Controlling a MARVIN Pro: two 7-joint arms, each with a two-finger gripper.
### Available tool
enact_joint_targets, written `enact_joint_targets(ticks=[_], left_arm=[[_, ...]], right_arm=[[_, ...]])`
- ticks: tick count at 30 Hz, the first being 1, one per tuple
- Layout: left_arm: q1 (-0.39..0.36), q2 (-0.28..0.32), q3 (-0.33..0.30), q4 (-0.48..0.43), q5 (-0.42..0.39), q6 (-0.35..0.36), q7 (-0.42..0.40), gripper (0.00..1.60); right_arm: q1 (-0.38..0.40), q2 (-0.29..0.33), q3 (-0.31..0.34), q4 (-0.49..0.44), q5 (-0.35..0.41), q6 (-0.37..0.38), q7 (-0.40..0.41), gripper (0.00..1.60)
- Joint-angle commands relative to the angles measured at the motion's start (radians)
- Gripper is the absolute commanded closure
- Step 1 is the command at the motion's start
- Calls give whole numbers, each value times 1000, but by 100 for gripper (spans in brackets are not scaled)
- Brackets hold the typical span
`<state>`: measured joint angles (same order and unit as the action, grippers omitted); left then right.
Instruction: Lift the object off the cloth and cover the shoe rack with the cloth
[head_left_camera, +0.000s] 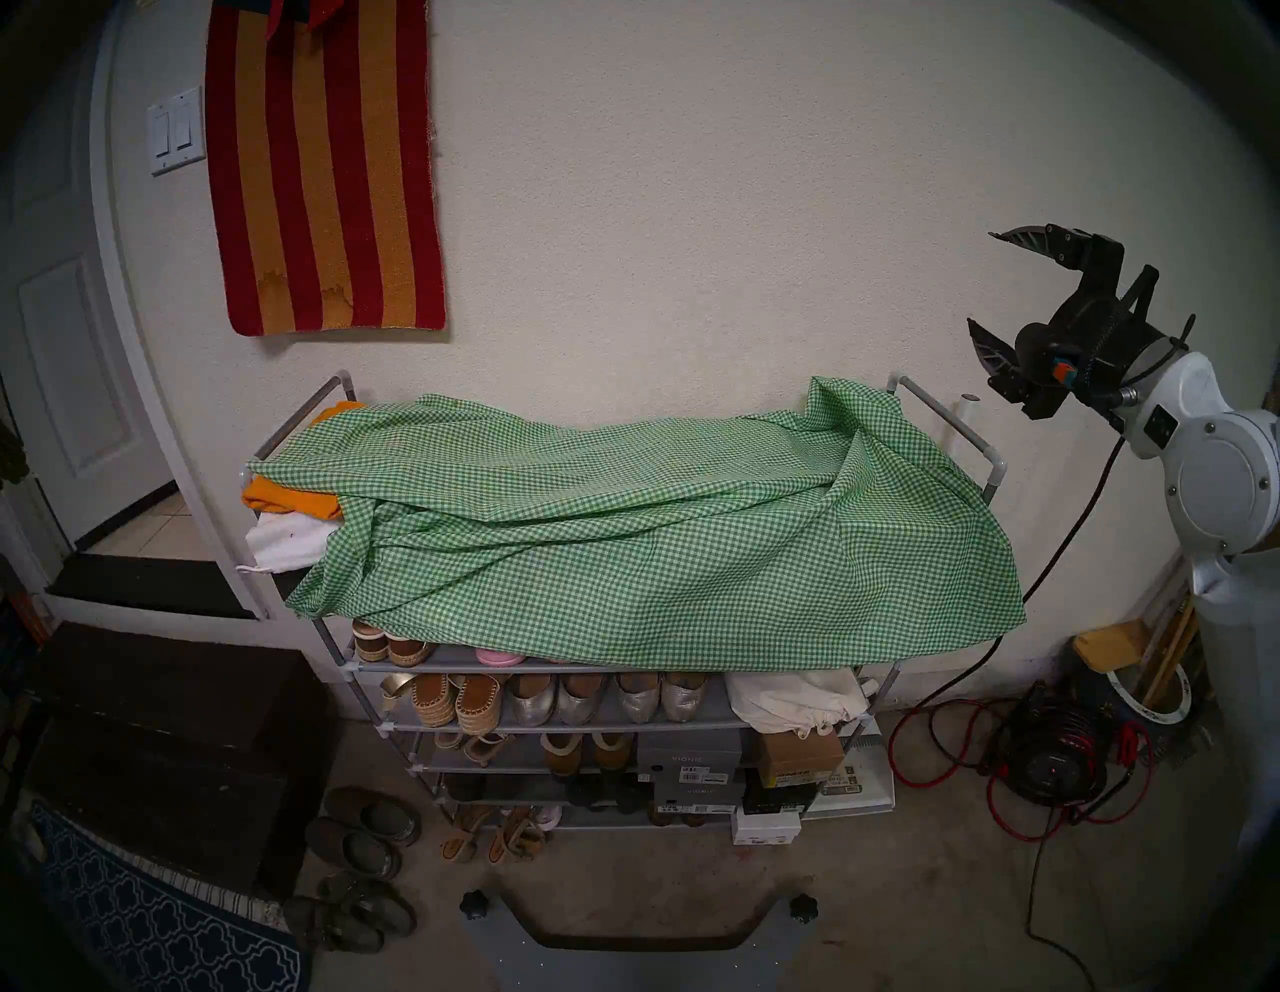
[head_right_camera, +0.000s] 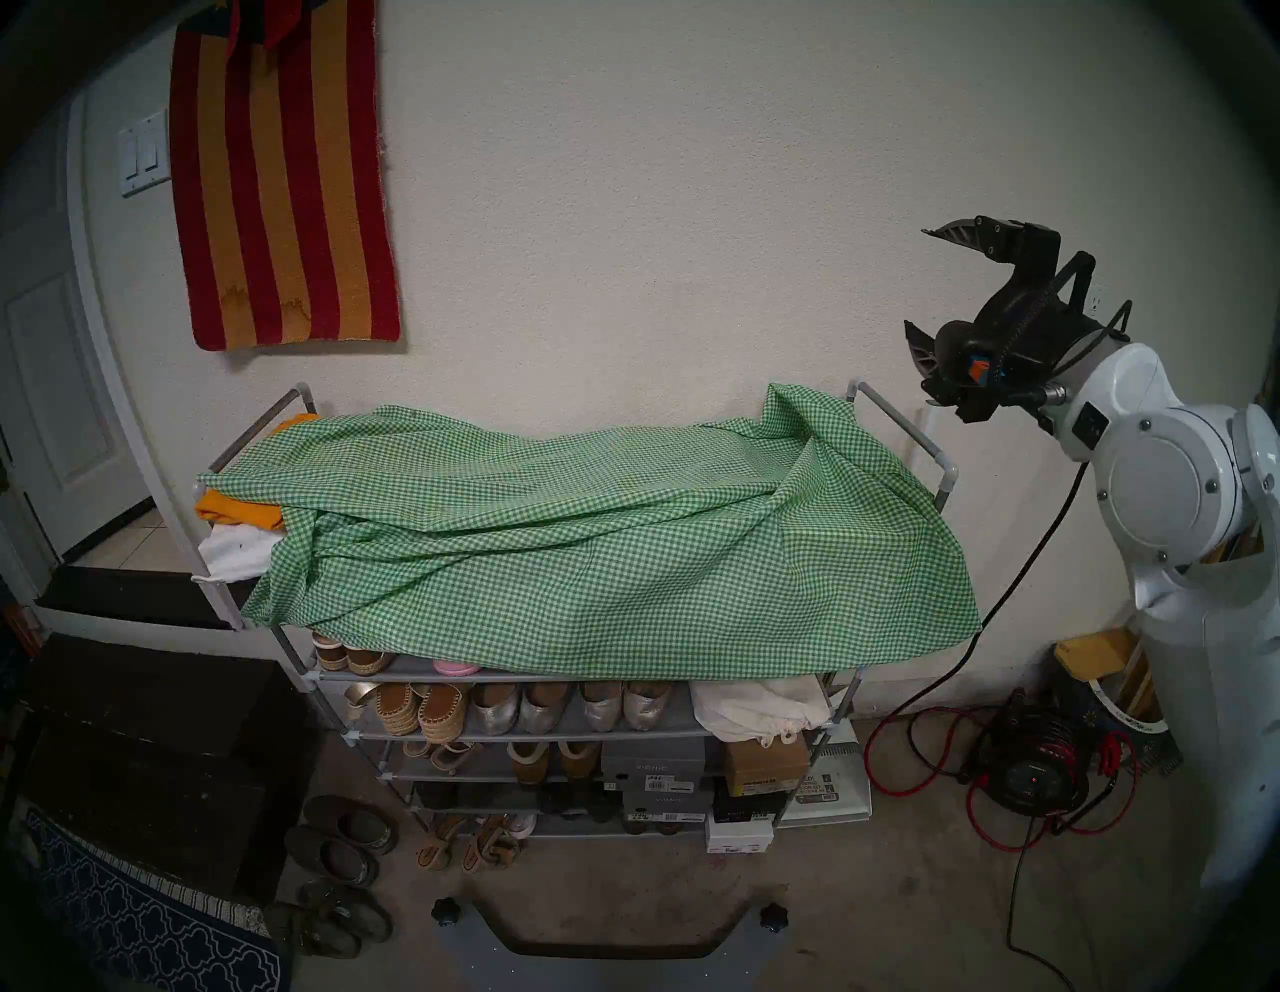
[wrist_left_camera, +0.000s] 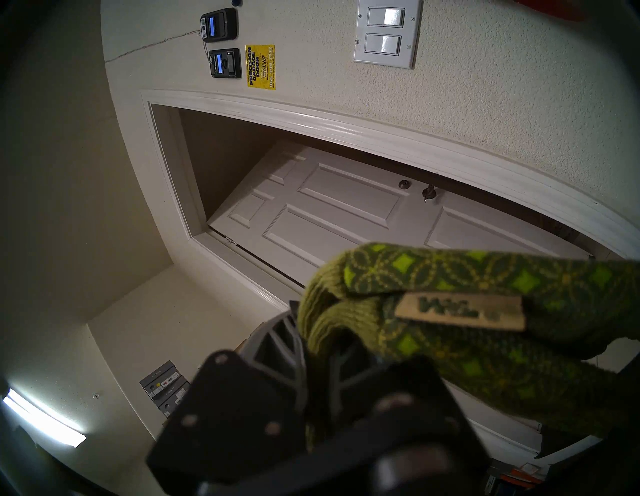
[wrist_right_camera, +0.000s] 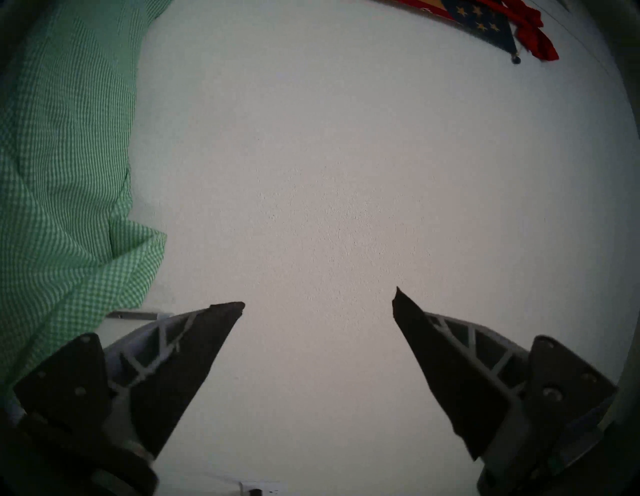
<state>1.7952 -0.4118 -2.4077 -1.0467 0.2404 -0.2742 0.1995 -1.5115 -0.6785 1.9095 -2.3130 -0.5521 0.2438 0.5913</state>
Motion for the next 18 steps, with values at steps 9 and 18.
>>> enact_joint_targets(ticks=[9,18], left_arm=[[-1,-6,-14,-7,4,-11,-10,160],[-5,-10,-17,-9,9,-13,-16,160]], right_arm=[[39,-83,-126,-14,41,256,41,0],[111,-72,-267,44,-61,215,-30,0]])
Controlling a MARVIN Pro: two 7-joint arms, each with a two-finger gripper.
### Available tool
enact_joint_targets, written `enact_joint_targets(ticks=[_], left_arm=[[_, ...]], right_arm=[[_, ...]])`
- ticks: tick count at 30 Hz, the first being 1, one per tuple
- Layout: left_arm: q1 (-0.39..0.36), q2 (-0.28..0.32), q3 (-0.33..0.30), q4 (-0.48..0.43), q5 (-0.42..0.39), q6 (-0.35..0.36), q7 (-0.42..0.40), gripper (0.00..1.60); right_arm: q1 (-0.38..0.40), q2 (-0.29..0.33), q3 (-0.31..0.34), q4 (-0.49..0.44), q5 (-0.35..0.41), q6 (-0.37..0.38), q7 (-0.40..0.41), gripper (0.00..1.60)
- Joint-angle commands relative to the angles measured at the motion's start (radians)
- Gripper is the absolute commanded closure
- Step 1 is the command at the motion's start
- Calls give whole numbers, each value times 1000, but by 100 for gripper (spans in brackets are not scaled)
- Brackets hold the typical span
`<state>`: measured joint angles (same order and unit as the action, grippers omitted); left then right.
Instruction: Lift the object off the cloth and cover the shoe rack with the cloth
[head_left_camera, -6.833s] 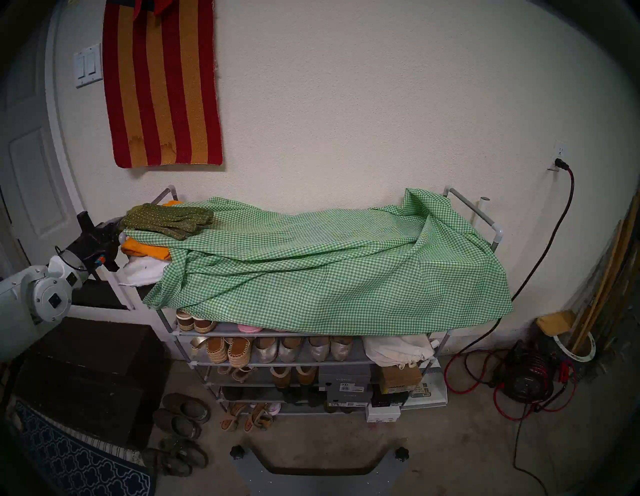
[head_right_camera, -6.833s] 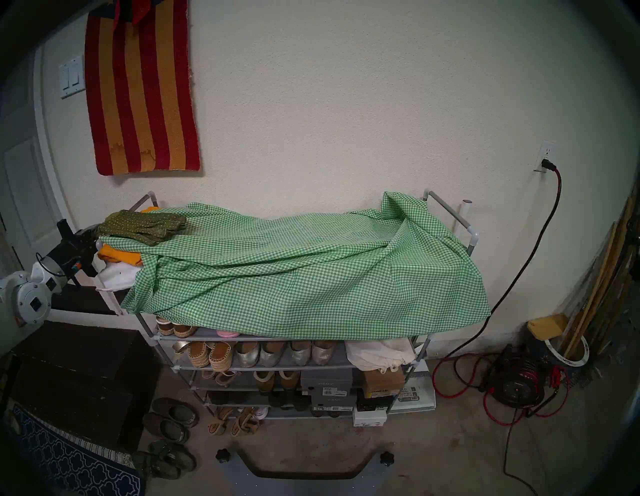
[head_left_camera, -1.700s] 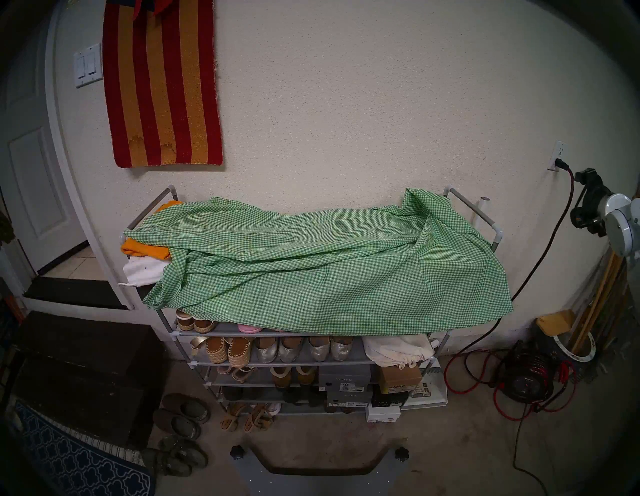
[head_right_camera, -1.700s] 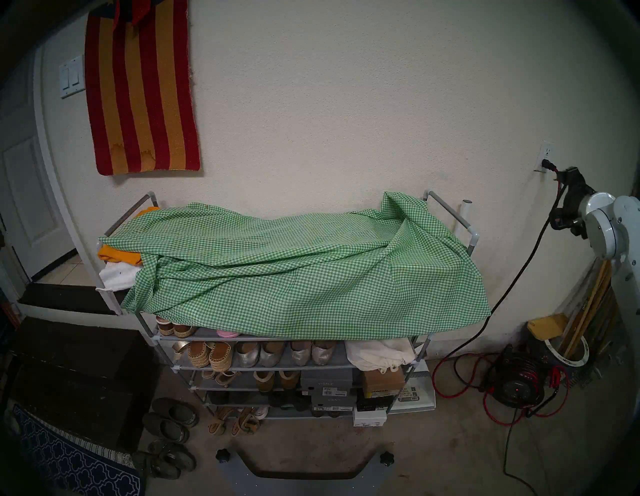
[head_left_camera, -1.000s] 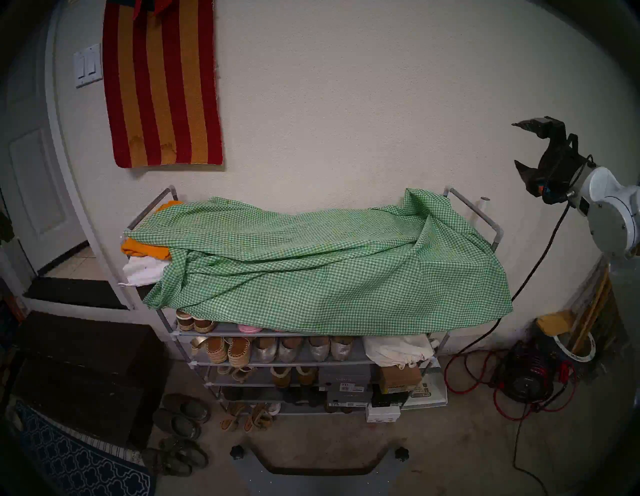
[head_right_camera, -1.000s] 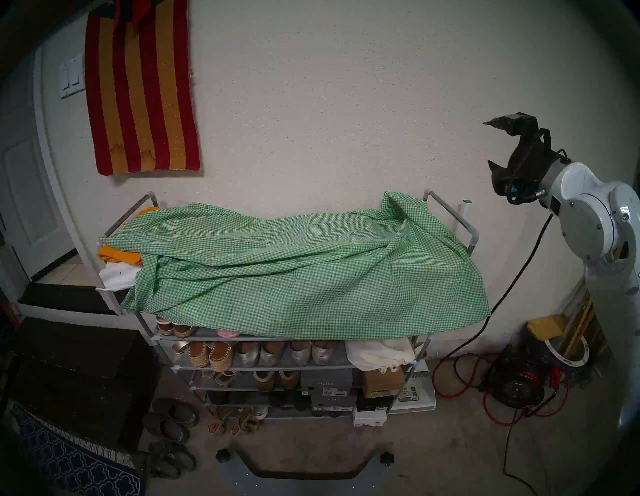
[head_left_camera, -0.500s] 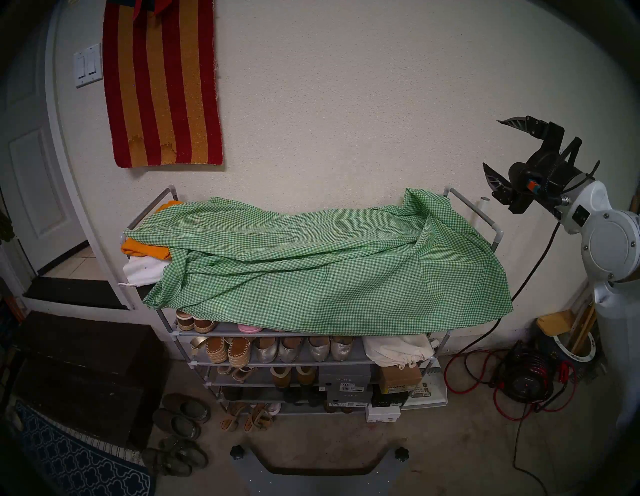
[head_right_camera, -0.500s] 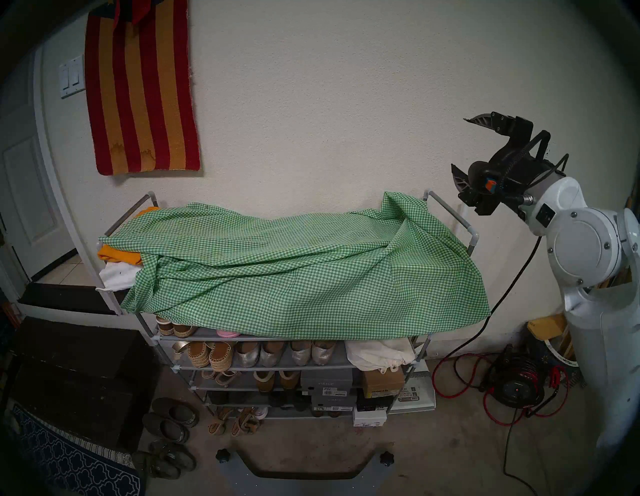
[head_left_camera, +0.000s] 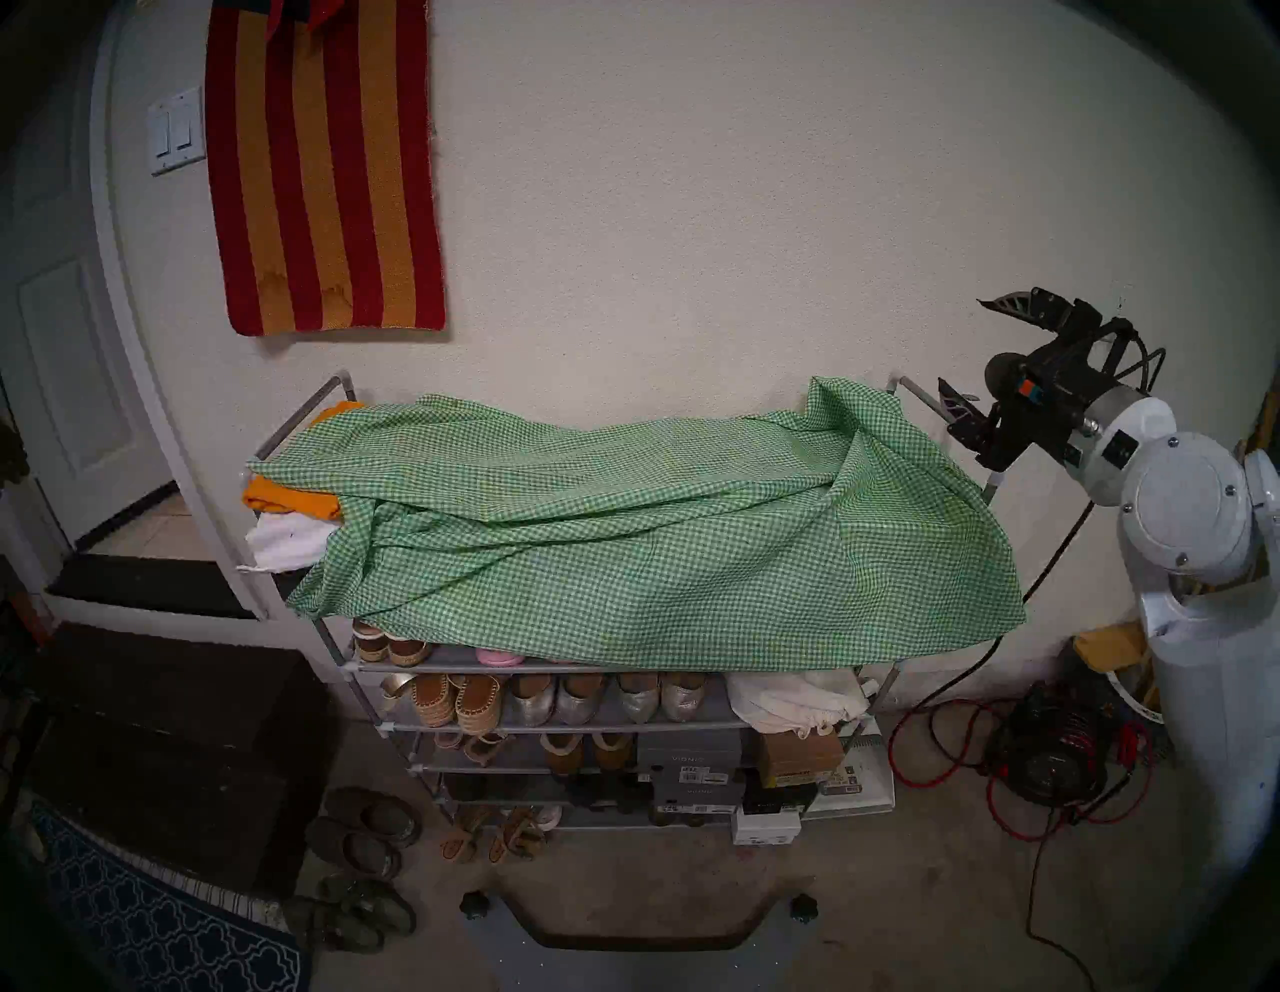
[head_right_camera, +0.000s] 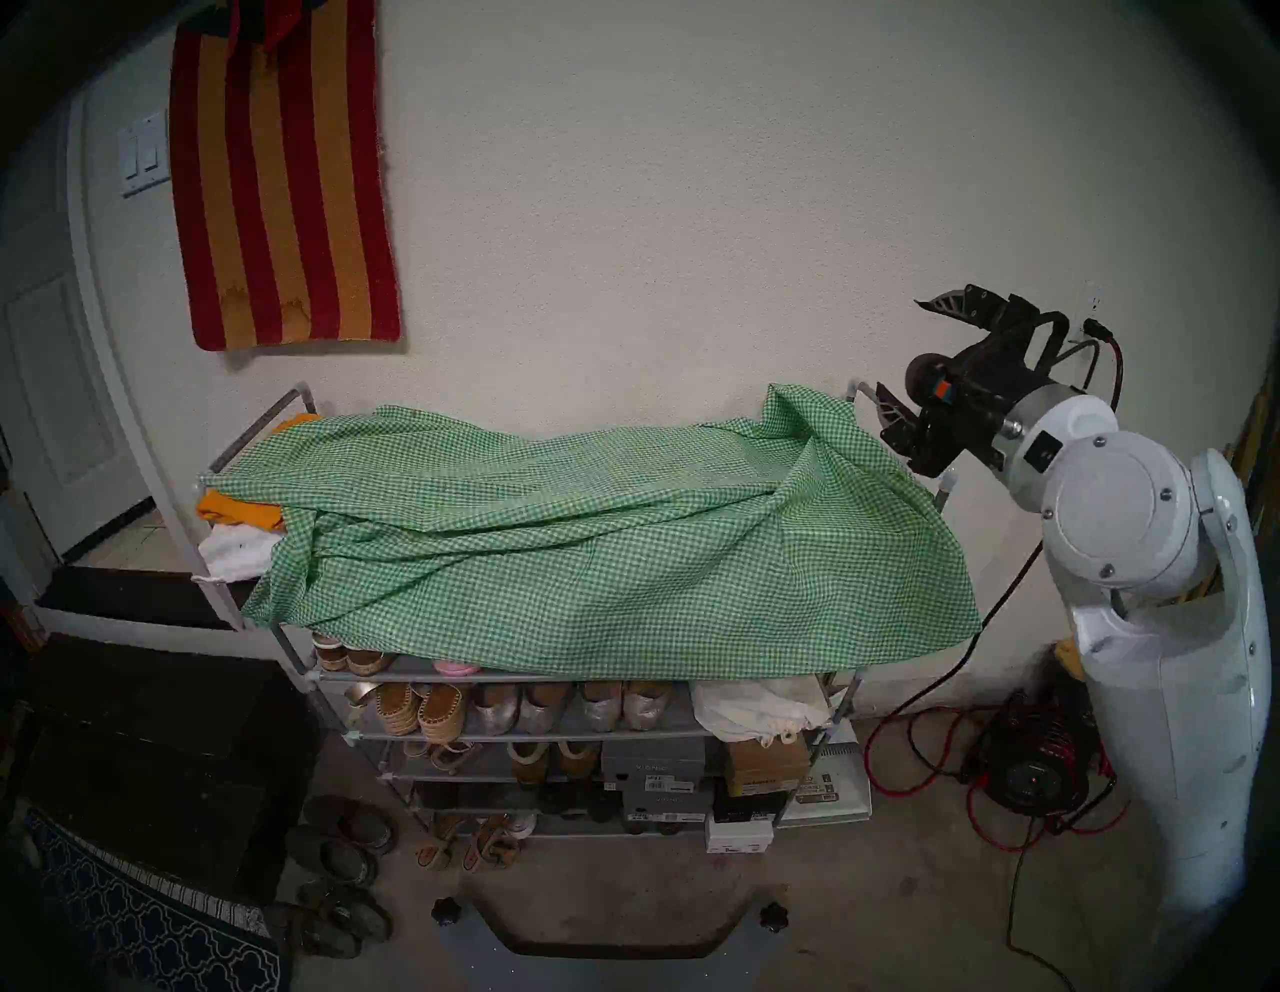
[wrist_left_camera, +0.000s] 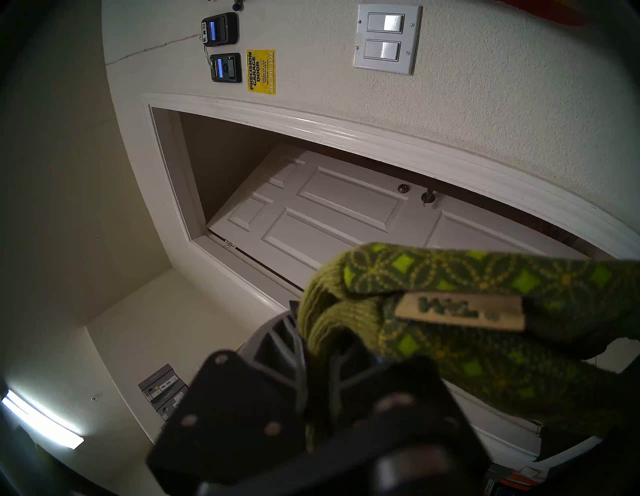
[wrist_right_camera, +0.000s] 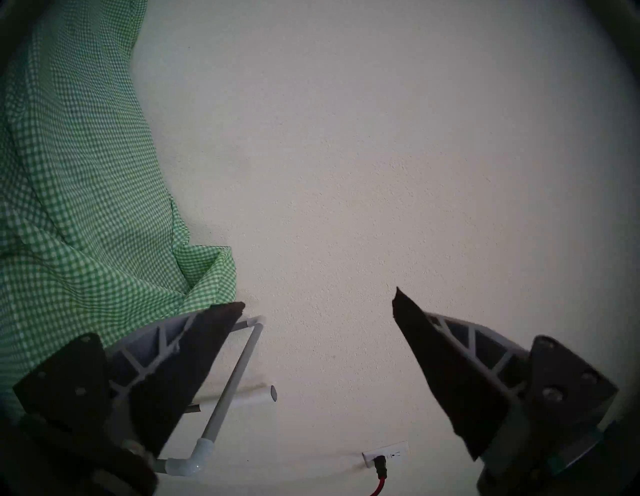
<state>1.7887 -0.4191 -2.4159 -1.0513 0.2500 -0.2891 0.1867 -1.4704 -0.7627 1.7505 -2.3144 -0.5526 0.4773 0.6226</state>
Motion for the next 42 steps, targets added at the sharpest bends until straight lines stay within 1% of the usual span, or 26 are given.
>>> enact_joint_targets(ticks=[1,2,3,5,7,8,12,14,15,16,21,28,29,31,35,36,39,42], left_arm=[[1,-3,-9,-4,0,2,-3,160],[0,-3,-9,-5,0,2,-4,160],[0,-3,-9,-5,1,2,-4,160],[-2,-4,-9,-5,2,1,-5,160],[-3,-4,-9,-5,3,1,-6,160],[-3,-4,-9,-5,3,1,-6,160],[-5,-6,-10,-5,5,1,-8,160],[-7,-6,-10,-5,6,1,-9,160],[-7,-6,-10,-5,6,1,-9,160],[-8,-6,-10,-5,7,1,-10,160],[-11,-8,-11,-7,10,1,-13,160],[-14,-10,-12,-8,13,2,-15,160],[-15,-11,-12,-8,14,2,-16,160],[-16,-11,-12,-8,15,2,-17,160],[-18,-12,-12,-8,17,2,-18,160],[-19,-12,-12,-8,17,1,-18,160],[-21,-13,-12,-8,18,1,-19,160],[-23,-13,-11,-7,20,1,-20,160]], right_arm=[[75,-6,-112,63,-51,-26,-76,0],[82,-13,-120,81,-56,-33,-89,0],[84,-30,-117,101,-41,-55,-105,0],[98,-45,-137,144,-52,-66,-141,0],[117,-69,-151,190,-43,-94,-178,0],[117,-69,-151,190,-43,-94,-178,0],[169,-83,-196,252,-46,-149,-224,0],[205,-57,-240,278,-74,-166,-213,0],[206,-52,-251,277,-84,-174,-215,0],[224,-31,-279,274,-105,-190,-200,0],[249,-41,-300,295,-124,-208,-203,0],[258,-45,-307,302,-132,-214,-203,0],[257,-41,-319,299,-161,-192,-204,0],[264,-34,-343,313,-189,-192,-202,0],[304,-68,-366,380,-159,-207,-185,0],[323,-80,-380,406,-166,-200,-187,0],[376,-128,-407,470,-163,-197,-192,0],[407,-176,-409,520,-166,-204,-204,0]])
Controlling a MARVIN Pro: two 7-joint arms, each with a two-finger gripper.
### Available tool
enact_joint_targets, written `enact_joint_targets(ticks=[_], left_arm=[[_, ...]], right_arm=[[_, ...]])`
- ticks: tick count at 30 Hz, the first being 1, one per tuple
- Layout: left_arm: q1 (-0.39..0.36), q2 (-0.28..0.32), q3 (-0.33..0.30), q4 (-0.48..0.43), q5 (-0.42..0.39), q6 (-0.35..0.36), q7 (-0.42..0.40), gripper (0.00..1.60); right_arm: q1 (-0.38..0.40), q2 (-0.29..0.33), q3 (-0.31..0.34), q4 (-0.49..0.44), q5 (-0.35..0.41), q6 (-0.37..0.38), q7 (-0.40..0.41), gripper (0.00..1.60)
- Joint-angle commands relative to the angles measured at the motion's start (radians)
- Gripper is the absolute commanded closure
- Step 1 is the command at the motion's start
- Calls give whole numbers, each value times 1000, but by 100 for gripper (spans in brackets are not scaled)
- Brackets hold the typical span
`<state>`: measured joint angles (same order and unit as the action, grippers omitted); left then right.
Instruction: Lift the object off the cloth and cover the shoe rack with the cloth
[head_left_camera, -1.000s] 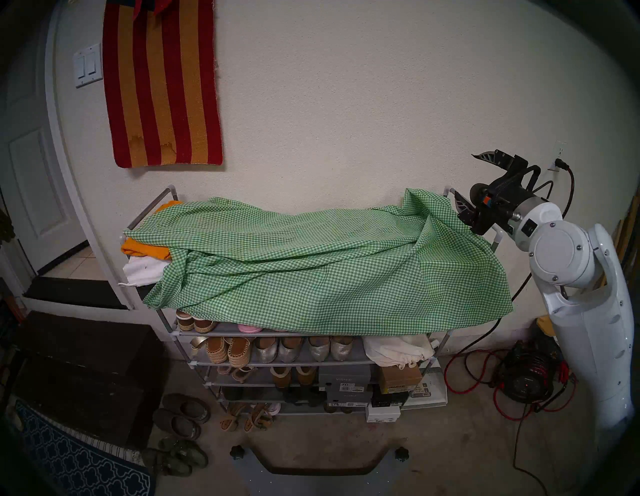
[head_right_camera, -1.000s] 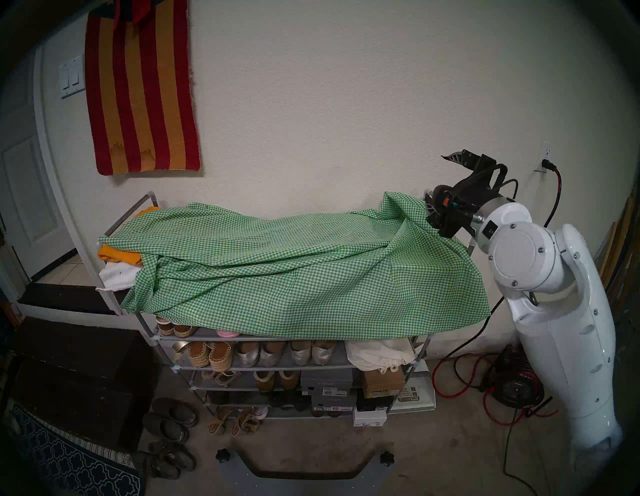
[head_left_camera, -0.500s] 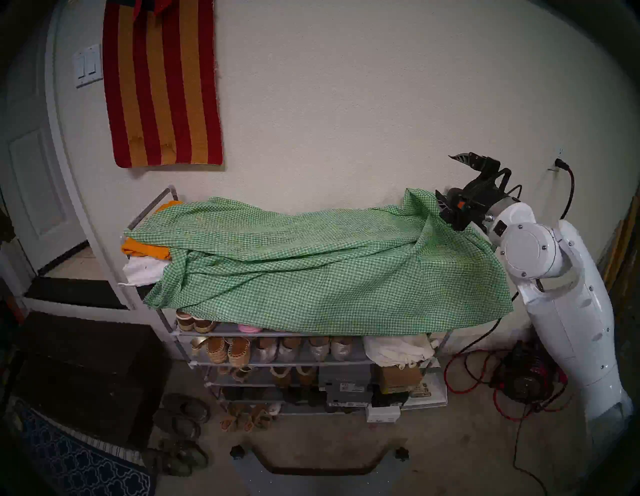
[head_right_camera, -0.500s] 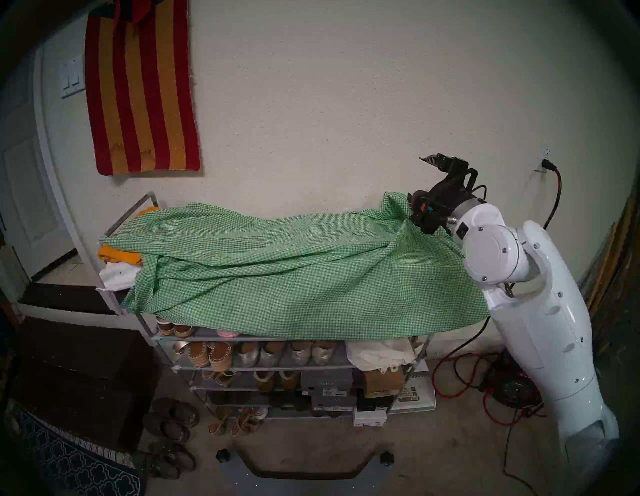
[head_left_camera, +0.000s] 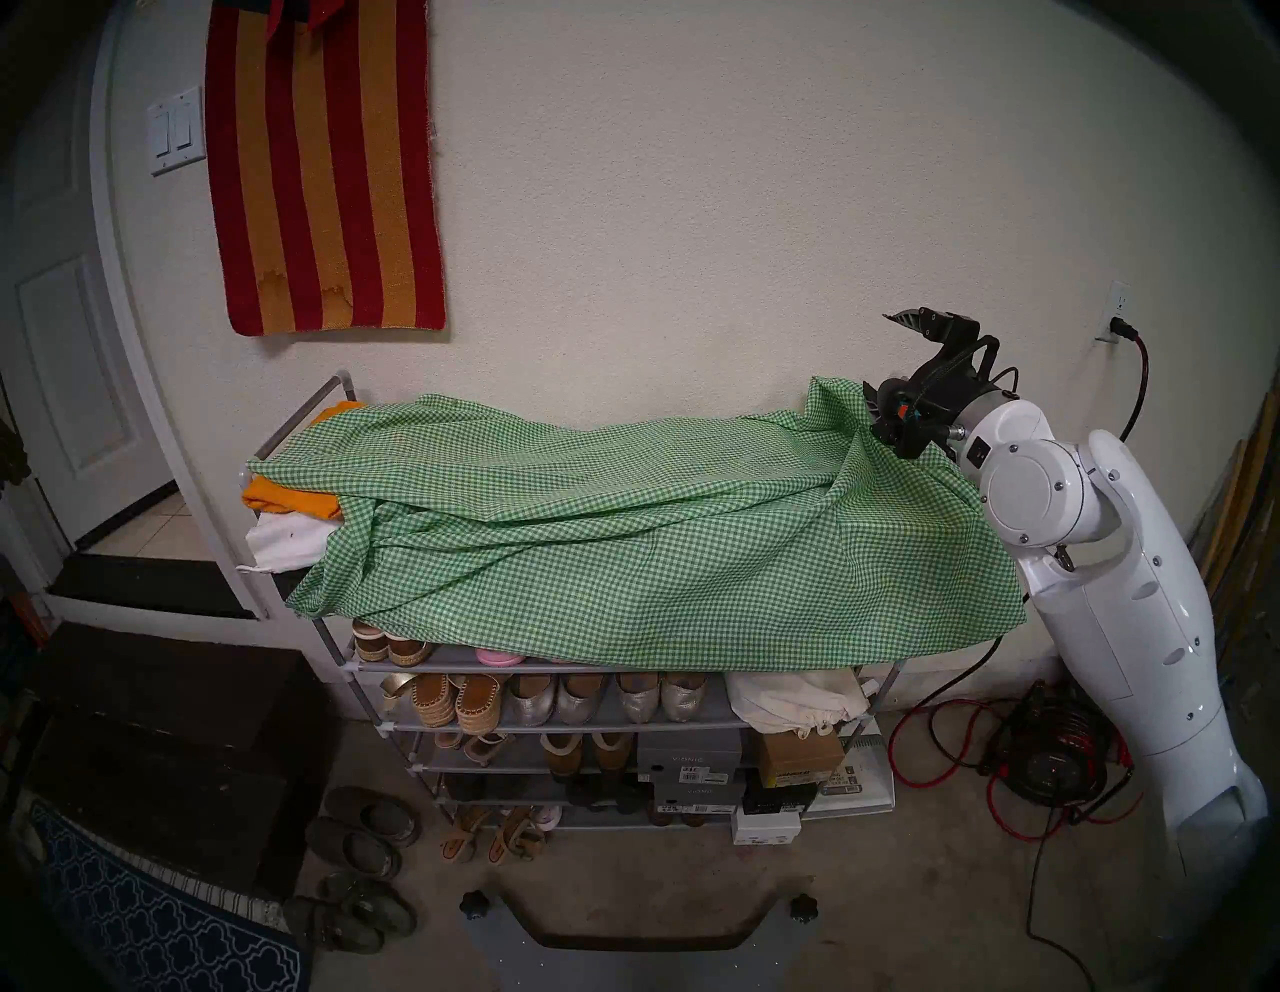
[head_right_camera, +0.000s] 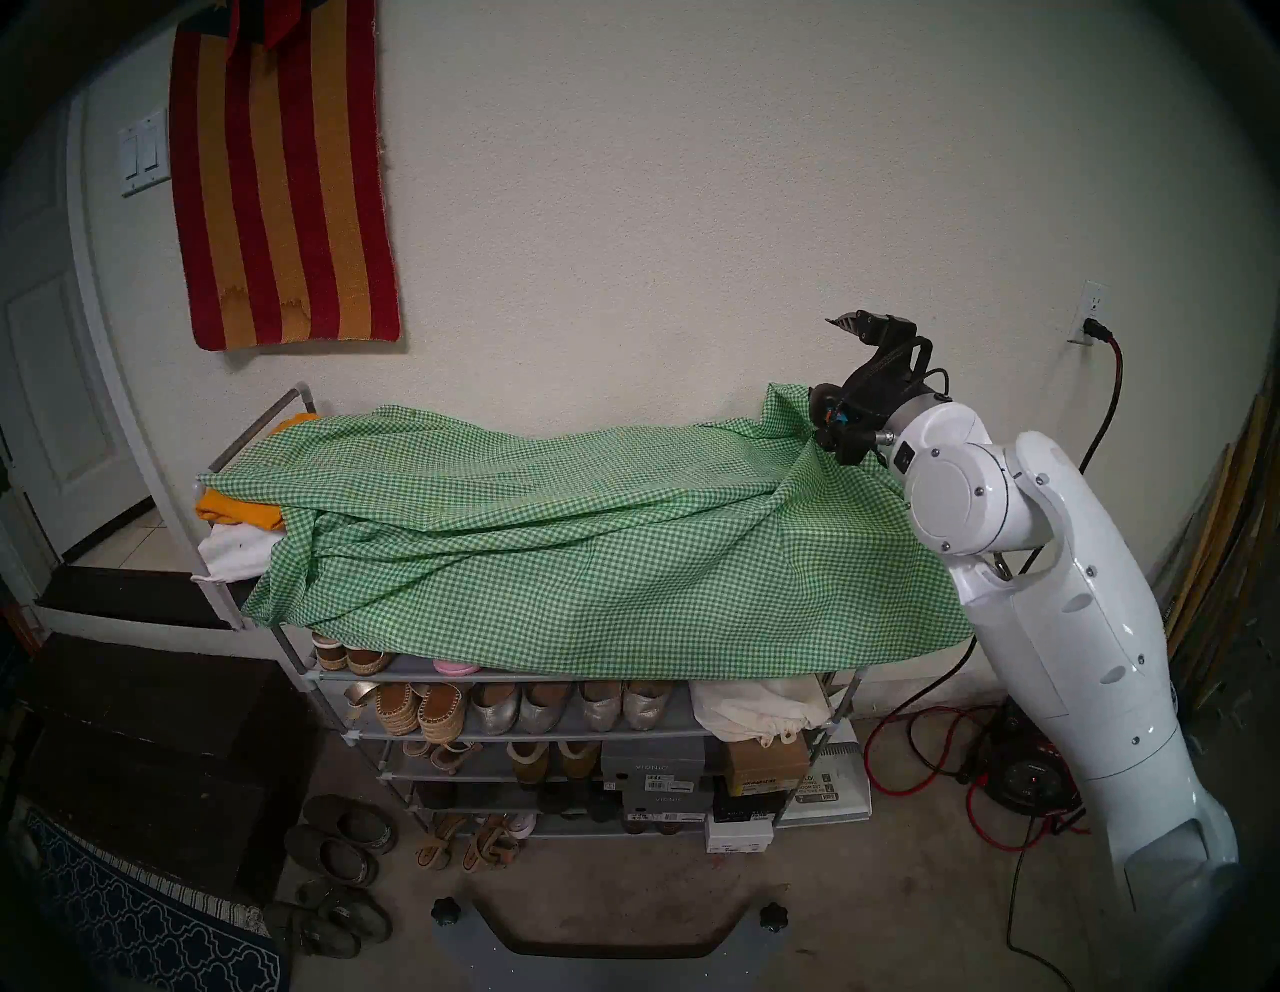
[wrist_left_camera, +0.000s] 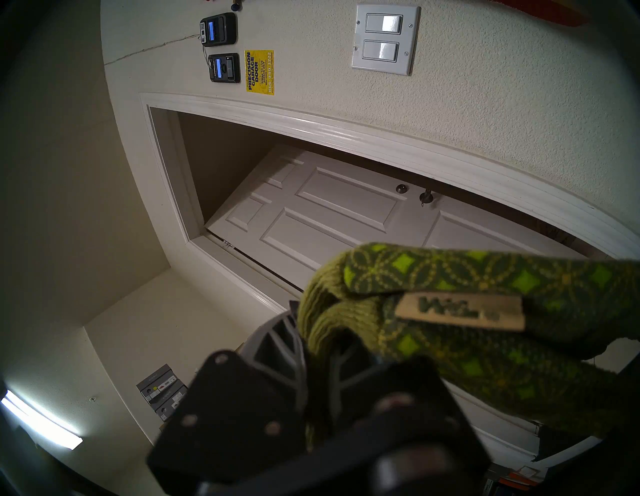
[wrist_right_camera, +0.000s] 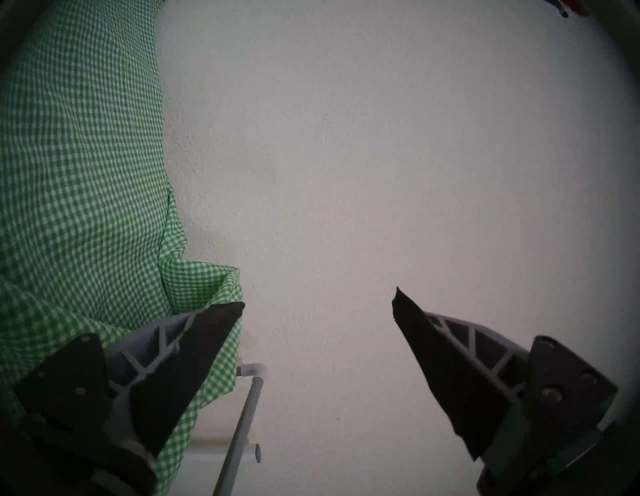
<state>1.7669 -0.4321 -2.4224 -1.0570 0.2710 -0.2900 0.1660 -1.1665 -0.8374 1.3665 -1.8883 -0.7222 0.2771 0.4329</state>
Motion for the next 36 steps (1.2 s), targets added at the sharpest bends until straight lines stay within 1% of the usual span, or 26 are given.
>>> enact_joint_targets(ticks=[1,5,8,9,11,14,15,18,20,23,24,25,28,32,36], left_arm=[[-2,0,-5,-2,-1,1,1,160],[-4,-1,-5,-2,1,1,-1,160],[-6,-2,-5,-2,3,1,-1,160],[-7,-2,-4,-2,4,1,-2,160],[-9,-3,-5,-2,5,1,-3,160],[-10,-4,-5,-2,6,1,-4,160],[-11,-4,-5,-2,7,1,-4,160],[-13,-5,-5,-2,8,0,-5,160],[-14,-5,-5,-2,9,0,-6,160],[-16,-6,-5,-2,10,0,-7,160],[-16,-6,-5,-2,10,0,-7,160],[-16,-6,-5,-3,11,0,-7,160],[-18,-7,-6,-3,12,0,-8,160],[-20,-8,-6,-3,14,0,-10,160],[-22,-9,-6,-3,16,0,-11,160]], right_arm=[[111,-110,-25,106,4,-8,-16,0],[158,-147,-30,160,-6,-17,-22,0],[192,-180,-21,208,5,-15,-29,0],[208,-202,-5,241,14,-17,-34,0],[233,-217,-5,279,17,-18,-34,0],[267,-242,17,344,60,-27,-20,0],[280,-242,20,364,77,-23,0,0],[302,-243,7,418,92,-9,33,0],[311,-247,-13,458,84,-12,42,0],[331,-266,-28,520,85,-41,37,0],[331,-266,-28,520,85,-41,37,0],[352,-273,-35,559,89,-65,32,0],[352,-260,-39,552,79,-87,22,0],[347,-243,-32,517,82,-93,34,0],[347,-233,-28,507,86,-88,52,0]])
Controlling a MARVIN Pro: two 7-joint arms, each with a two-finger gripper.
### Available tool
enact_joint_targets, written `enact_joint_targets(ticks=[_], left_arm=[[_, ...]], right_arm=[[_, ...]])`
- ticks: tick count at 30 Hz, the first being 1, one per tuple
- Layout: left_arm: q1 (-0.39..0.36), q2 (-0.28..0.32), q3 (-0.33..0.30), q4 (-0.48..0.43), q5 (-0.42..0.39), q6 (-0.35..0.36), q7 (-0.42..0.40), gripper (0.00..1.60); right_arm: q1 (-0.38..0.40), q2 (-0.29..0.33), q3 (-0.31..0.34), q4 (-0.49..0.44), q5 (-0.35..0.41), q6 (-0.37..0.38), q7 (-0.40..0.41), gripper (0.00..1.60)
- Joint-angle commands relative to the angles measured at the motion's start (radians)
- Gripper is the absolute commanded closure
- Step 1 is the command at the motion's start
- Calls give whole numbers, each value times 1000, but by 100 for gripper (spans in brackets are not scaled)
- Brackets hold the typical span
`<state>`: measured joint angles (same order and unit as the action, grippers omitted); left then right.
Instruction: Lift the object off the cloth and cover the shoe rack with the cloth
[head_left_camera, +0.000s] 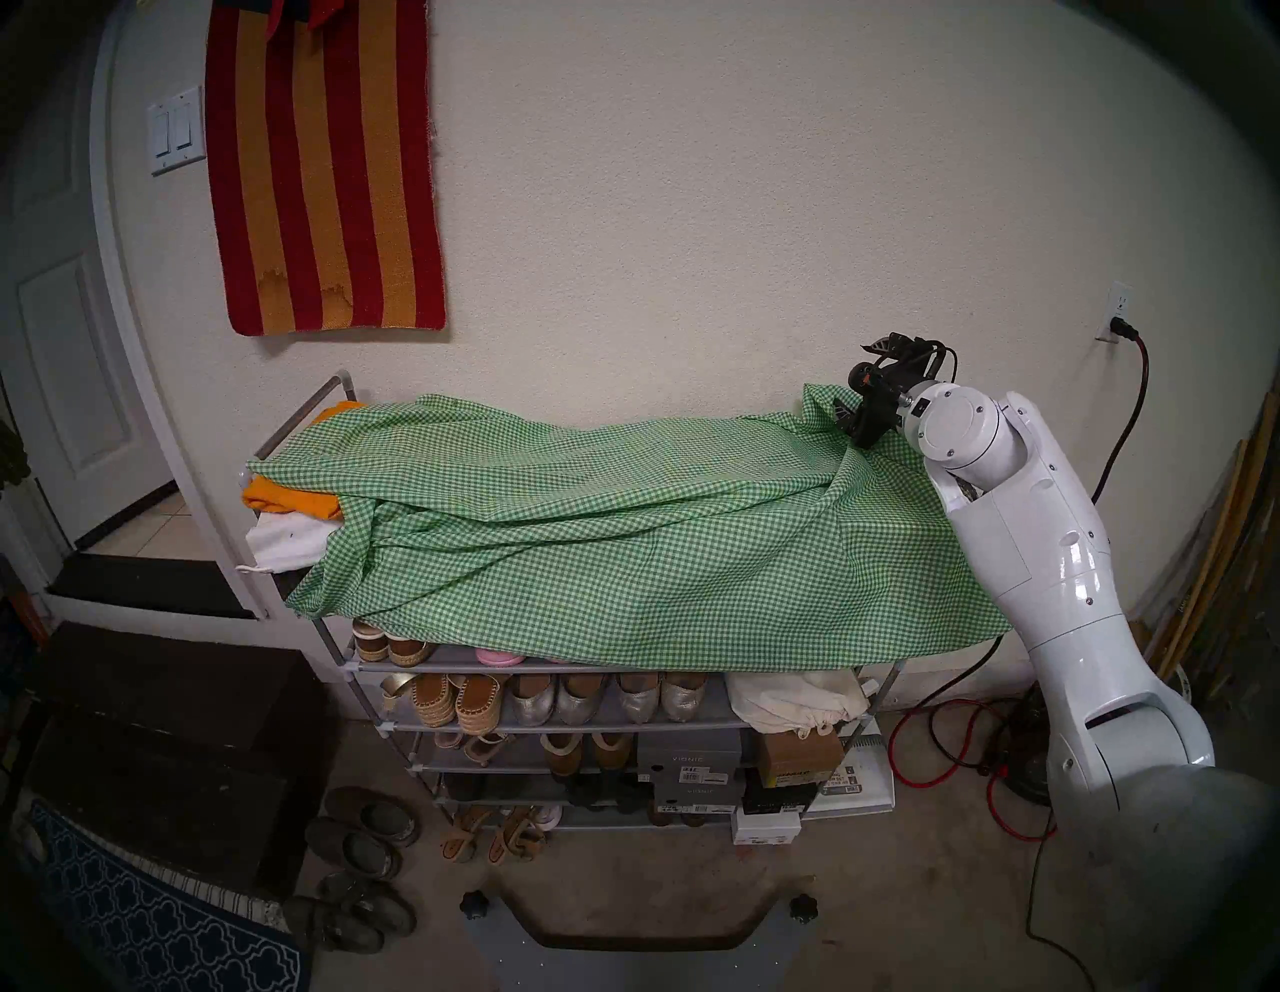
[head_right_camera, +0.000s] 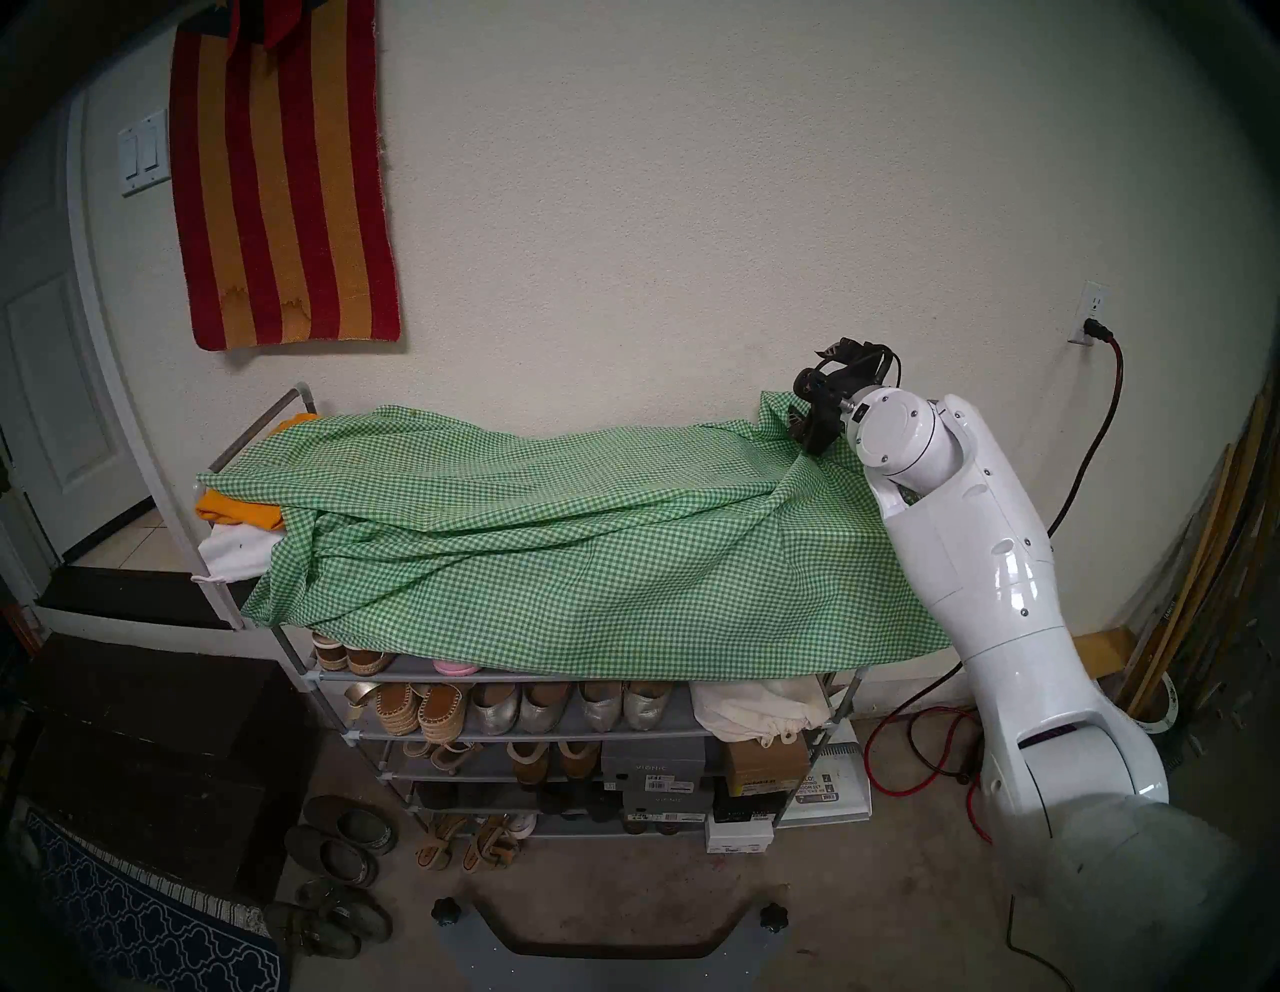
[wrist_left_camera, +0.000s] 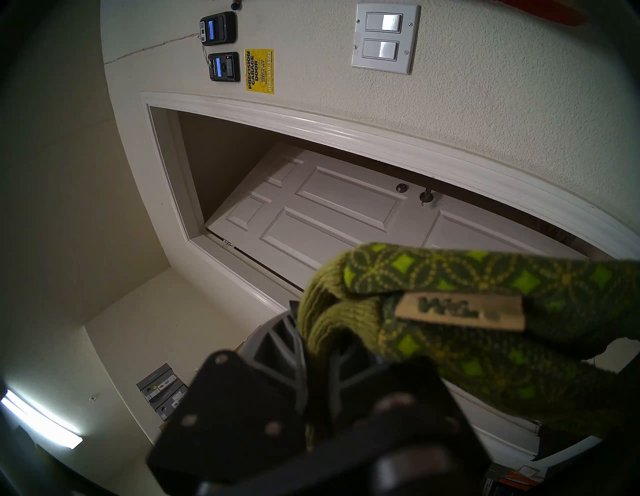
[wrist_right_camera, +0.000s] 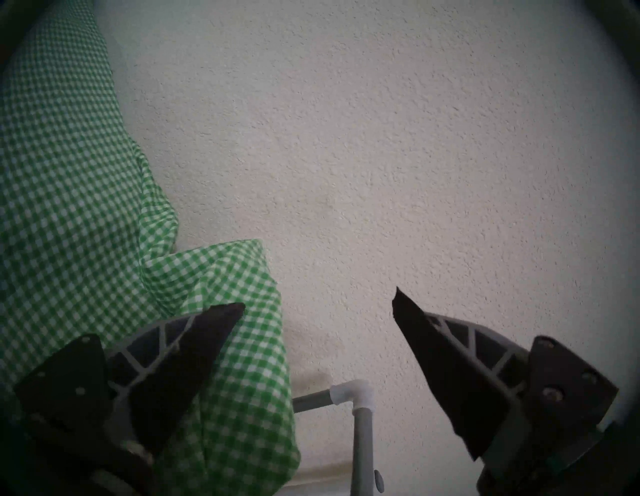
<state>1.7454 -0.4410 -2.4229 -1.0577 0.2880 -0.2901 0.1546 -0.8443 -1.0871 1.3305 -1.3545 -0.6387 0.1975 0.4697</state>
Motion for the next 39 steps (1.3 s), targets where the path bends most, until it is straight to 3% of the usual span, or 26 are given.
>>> enact_joint_targets(ticks=[1,5,10,15,22,37,39], left_arm=[[-1,0,-5,-3,-1,0,0,160],[-4,-1,-6,-3,1,0,-1,160],[-7,-2,-5,-3,4,-1,-3,160],[-10,-3,-5,-2,6,-1,-4,160],[-14,-5,-5,-3,9,-1,-6,160],[-22,-8,-6,-4,16,-2,-11,160],[-23,-9,-6,-4,17,-2,-12,160]], right_arm=[[21,19,12,-31,5,-7,14,0],[4,28,26,-66,16,-10,21,0],[-56,26,40,-175,36,16,47,0],[-120,29,19,-249,35,29,73,0],[-164,40,11,-212,32,40,76,0],[-110,41,-1,-91,5,-21,18,0],[-102,36,-5,-81,1,-30,13,14]])
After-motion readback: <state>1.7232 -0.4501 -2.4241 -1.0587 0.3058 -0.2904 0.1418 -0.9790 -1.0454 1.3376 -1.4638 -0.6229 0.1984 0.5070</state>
